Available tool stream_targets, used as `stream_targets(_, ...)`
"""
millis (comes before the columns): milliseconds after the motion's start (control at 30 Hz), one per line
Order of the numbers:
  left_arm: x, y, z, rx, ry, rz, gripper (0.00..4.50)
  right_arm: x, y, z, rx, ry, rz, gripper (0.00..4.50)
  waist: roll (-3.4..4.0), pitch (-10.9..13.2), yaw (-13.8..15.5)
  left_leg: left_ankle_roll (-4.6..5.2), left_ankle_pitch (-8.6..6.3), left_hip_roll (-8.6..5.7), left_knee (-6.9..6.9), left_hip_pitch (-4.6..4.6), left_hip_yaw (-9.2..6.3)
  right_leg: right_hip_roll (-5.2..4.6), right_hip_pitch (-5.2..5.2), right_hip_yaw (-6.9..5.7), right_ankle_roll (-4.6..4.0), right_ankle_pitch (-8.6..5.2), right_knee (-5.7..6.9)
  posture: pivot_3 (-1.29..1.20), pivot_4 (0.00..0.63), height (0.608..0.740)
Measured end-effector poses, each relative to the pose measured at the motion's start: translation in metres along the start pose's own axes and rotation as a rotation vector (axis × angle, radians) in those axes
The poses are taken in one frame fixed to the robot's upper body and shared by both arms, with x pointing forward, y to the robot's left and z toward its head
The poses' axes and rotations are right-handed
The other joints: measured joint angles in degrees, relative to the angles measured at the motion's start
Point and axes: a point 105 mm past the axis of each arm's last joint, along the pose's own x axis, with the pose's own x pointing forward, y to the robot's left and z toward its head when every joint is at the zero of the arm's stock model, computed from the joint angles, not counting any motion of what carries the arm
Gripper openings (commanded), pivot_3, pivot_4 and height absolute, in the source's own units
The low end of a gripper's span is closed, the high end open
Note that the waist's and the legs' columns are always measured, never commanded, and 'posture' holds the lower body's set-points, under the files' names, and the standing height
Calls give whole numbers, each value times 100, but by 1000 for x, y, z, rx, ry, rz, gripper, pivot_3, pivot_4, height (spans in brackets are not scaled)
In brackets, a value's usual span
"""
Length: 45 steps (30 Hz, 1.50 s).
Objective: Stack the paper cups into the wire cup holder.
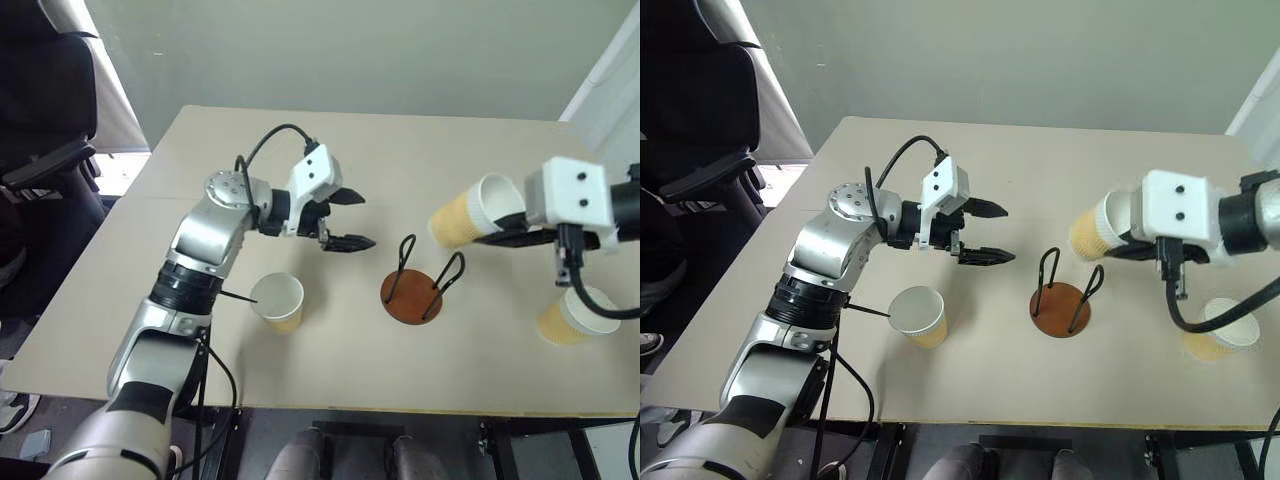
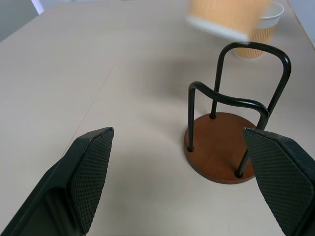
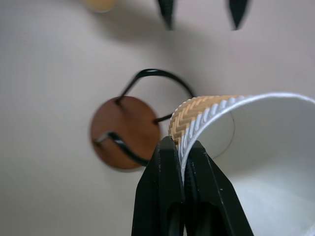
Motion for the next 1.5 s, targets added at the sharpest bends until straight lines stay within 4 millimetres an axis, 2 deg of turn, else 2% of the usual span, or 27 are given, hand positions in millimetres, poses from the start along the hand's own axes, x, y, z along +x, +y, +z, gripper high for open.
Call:
stream_targets(300, 0, 0, 0, 1, 1, 2, 4500, 12, 10, -3, -5, 4, 58, 16, 0, 0, -1, 5, 3, 0, 1, 0, 0, 0, 0, 0, 1, 0, -1, 0, 150, 740)
stream_targets(500, -1, 1, 0, 1, 2, 6, 4500, 21, 16, 2, -31, -10, 99, 16, 0, 0, -8, 8, 4, 0, 1, 0, 0, 1, 0, 0, 1, 0, -1, 0, 150, 740)
stream_targets(633, 0, 1, 0, 2, 1, 7, 4500, 27, 17, 8, -45, -29, 103, 914, 0, 0, -5, 11, 6, -1, 2, 0, 1, 1, 0, 0, 2, 1, -1, 0, 150, 740)
stream_targets(967, -2, 1, 0, 13, 3, 7, 4500, 31, 10, 24, 4, -122, 69, 4390, 0, 0, -14, 12, 7, -1, 2, 0, 1, 1, -1, 1, 2, 1, -1, 0, 150, 740)
stream_targets(1067, -8, 4, -1, 23, 21, 17, 4500, 30, 8, 31, 51, -176, 58, 4390, 0, 0, -23, 13, 7, 0, 1, 0, 2, 3, -5, 2, 1, 1, 1, 0, 150, 740)
stream_targets(1233, -34, 13, -3, 75, 96, 46, 4500, 18, 1, 40, 96, -232, -7, 4390, 0, 0, -17, 13, 7, -1, 1, -2, -3, 5, -6, 1, 1, 0, -5, 0, 150, 740)
stream_targets(1500, -67, 22, 22, 191, 164, 49, 4500, 18, 4, 41, 149, -266, -13, 4390, 0, 0, -33, 13, 7, -2, -4, -4, -4, 4, -10, 3, 0, -1, -6, 0, 150, 740)
